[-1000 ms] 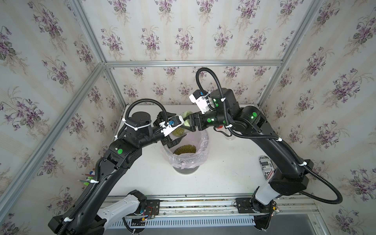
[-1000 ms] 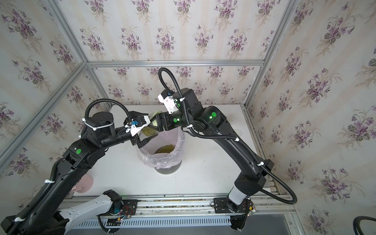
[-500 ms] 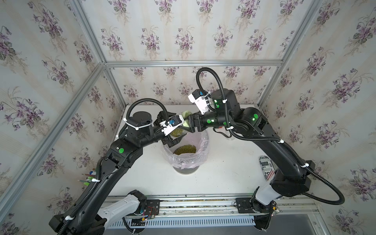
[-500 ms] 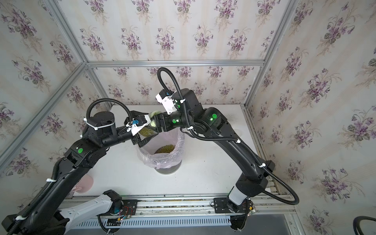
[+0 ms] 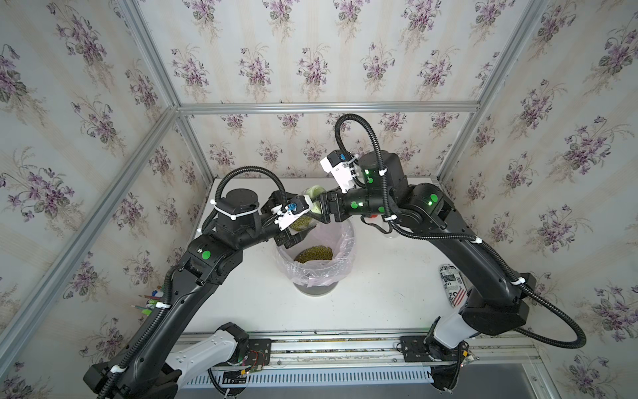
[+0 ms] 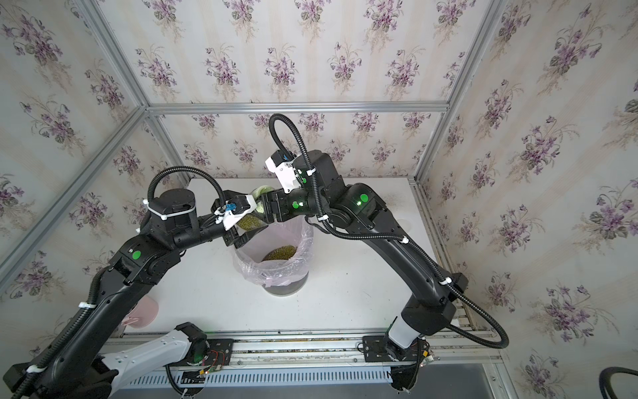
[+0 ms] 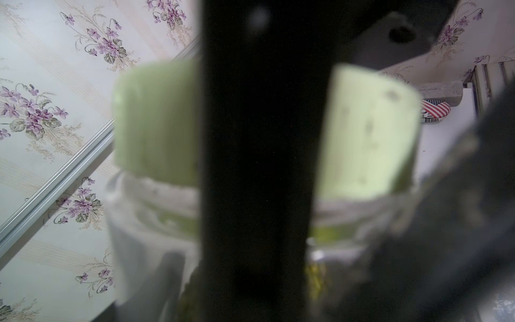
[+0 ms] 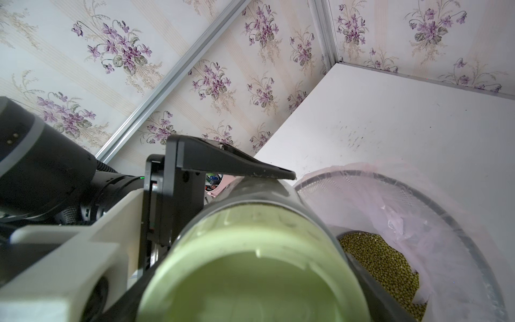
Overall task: Empty moldy mung beans from jars
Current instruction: Pick up the jar from the center of the board.
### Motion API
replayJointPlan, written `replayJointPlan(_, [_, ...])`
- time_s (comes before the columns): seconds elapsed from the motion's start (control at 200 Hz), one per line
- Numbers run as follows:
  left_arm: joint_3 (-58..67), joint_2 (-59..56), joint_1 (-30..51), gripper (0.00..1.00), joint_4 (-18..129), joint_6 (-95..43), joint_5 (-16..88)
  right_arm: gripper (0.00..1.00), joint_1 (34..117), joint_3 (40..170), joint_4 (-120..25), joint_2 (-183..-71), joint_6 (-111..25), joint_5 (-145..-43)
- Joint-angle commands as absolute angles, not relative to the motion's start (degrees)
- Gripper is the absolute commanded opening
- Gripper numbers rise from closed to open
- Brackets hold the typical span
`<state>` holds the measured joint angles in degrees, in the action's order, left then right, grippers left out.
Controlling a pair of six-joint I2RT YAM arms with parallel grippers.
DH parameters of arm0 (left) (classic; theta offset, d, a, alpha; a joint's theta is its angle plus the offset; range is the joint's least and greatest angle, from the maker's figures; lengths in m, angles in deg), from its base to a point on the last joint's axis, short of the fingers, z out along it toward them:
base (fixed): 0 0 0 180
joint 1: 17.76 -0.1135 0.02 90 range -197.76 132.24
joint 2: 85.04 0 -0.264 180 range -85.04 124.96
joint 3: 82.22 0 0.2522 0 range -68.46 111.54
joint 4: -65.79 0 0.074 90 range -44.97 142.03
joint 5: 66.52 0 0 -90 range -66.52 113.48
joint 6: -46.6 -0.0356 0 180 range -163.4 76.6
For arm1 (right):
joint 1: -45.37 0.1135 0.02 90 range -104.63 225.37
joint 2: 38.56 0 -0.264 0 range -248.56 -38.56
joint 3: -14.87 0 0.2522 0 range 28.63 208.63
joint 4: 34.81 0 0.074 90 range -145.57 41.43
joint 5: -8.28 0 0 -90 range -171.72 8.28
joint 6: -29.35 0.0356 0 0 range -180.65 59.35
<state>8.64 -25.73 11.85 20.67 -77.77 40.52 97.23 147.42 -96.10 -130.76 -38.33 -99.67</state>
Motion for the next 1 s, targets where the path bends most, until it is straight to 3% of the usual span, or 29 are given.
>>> replayJointPlan(0.0, [9.3, -25.9, 11.8, 0.51, 22.9, -76.9, 40.2, 0.46, 97.3, 147.4, -93.3, -130.0, -38.7, -99.2])
replayJointPlan(0.335, [9.2, -26.5, 11.8, 0.11, 24.1, -76.5, 39.7, 0.45, 97.3, 146.5, -94.1, -130.0, -39.2, -97.8])
replayJointPlan(0.709, [8.4, -26.9, 11.7, 0.06, 25.1, -76.9, 41.2, 0.46, 96.4, 145.0, -93.5, -129.9, -38.9, -98.8])
replayJointPlan(0.809, [8.5, -26.7, 11.8, 0.01, 25.0, -77.2, 41.4, 0.52, 96.4, 145.3, -93.9, -130.0, -38.9, -98.2])
replayJointPlan(0.994, [8.3, -26.5, 11.7, 0.01, 25.0, -78.3, 41.5, 0.68, 96.4, 146.2, -94.7, -130.5, -39.1, -97.9])
